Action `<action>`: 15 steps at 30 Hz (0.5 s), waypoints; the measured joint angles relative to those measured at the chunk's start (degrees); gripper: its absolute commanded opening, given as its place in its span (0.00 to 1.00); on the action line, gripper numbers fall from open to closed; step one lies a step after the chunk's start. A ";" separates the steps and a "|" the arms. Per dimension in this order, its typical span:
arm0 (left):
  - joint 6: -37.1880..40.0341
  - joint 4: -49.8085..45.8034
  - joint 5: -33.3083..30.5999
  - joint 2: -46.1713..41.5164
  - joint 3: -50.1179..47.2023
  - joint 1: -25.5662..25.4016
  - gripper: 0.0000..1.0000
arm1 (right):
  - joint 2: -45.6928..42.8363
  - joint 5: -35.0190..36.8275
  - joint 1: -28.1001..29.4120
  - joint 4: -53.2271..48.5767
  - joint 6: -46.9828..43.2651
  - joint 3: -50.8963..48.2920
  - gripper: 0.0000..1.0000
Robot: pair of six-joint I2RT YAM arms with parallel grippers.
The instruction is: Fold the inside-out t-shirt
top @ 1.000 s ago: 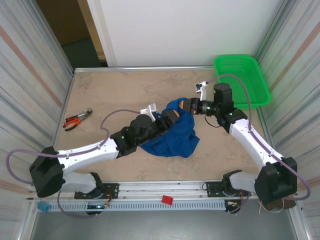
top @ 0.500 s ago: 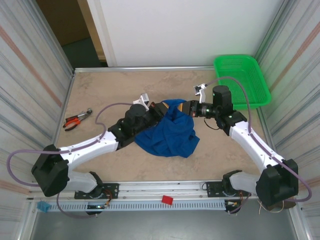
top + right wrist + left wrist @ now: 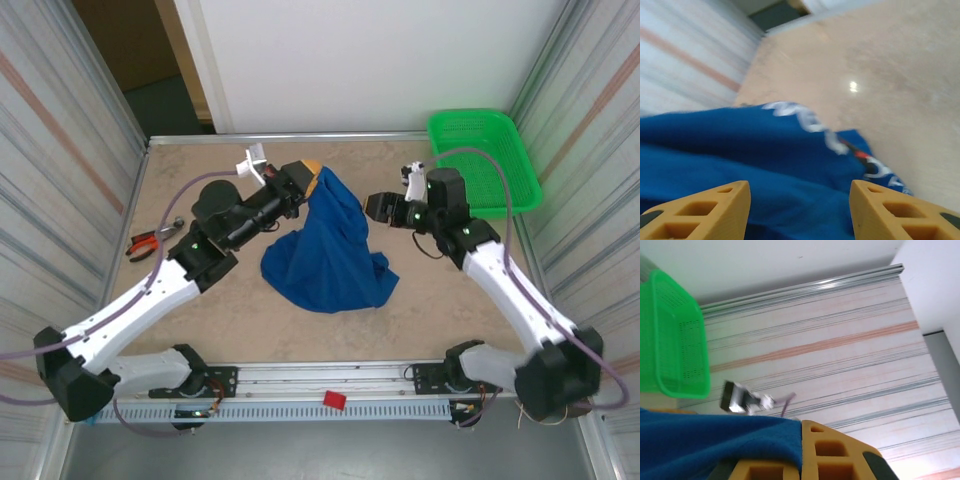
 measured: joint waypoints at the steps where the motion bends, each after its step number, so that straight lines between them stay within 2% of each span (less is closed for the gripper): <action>1: -0.31 0.00 0.00 -0.24 0.00 0.00 0.00 | -3.13 1.73 2.73 0.04 -0.26 0.04 0.41; 3: -0.81 -0.11 0.00 0.07 -0.09 -0.02 0.00 | -7.52 4.24 7.04 0.11 -1.09 0.37 0.44; 5: -1.25 -0.57 0.02 0.76 -0.26 -0.02 0.00 | -8.96 6.23 9.55 0.13 -2.49 1.42 0.56; 8: -1.68 -1.33 0.04 1.84 -0.37 -0.13 0.00 | -7.02 7.78 12.13 0.33 -5.11 3.58 0.65; 12: -1.86 -1.31 0.02 2.45 -0.50 -0.55 0.00 | -2.01 8.39 13.90 0.57 -7.32 4.35 0.66; 14: -1.86 -1.31 0.02 2.58 -0.50 -1.01 0.00 | 0.13 8.57 14.21 0.61 -7.76 4.35 0.60; 15: -1.88 -1.31 0.04 2.62 -0.50 -1.22 0.00 | 1.05 8.79 14.25 0.70 -8.00 4.35 0.54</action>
